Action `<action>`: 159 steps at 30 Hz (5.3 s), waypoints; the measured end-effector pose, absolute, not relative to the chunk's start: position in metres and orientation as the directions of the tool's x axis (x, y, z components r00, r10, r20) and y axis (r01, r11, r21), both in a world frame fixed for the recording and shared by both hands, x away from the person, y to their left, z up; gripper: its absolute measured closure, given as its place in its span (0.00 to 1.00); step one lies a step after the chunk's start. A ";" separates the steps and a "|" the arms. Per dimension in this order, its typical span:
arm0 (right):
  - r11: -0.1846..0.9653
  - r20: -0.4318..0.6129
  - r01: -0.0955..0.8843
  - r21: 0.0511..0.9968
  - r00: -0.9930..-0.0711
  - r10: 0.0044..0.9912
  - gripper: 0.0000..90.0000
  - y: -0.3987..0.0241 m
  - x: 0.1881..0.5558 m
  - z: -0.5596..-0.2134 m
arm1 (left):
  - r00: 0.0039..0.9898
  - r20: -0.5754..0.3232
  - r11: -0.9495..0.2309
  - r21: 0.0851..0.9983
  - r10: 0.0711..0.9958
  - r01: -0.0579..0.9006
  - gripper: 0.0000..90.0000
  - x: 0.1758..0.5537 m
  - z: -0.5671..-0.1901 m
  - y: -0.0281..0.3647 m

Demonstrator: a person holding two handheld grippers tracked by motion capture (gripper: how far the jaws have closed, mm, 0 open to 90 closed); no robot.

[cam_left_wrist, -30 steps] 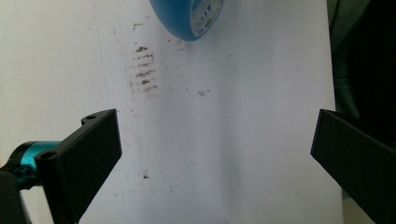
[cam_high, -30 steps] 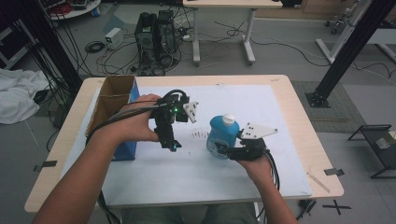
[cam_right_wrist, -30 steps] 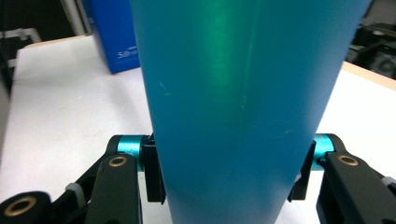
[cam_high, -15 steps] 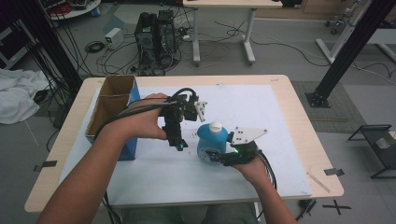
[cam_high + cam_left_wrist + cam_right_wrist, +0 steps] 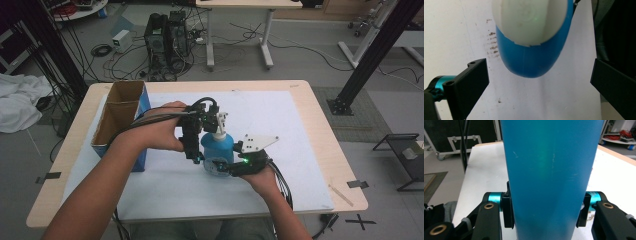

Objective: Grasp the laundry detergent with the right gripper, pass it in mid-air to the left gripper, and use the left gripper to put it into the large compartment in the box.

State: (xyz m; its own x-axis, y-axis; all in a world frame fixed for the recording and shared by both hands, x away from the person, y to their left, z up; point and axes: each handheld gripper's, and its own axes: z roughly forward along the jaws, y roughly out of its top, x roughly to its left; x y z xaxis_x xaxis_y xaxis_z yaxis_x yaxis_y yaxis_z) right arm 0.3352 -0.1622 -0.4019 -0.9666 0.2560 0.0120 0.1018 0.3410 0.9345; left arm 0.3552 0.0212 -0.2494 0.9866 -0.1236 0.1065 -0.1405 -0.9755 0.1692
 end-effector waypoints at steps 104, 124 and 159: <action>0.363 0.015 0.096 0.927 -0.976 0.219 0.24 -0.164 0.336 -0.381 | 1.000 0.011 -1.000 0.013 -0.017 -0.017 0.42 0.356 -0.233 0.016; 0.388 0.010 0.111 0.915 -0.967 0.253 0.15 -0.171 0.343 -0.371 | 0.957 0.025 -0.958 0.002 0.288 0.288 0.42 0.368 -0.175 0.055; 0.403 0.021 0.142 0.904 -0.957 0.290 0.15 -0.168 0.353 -0.377 | 0.728 0.055 -0.730 0.066 0.683 0.680 0.42 0.391 -0.105 0.165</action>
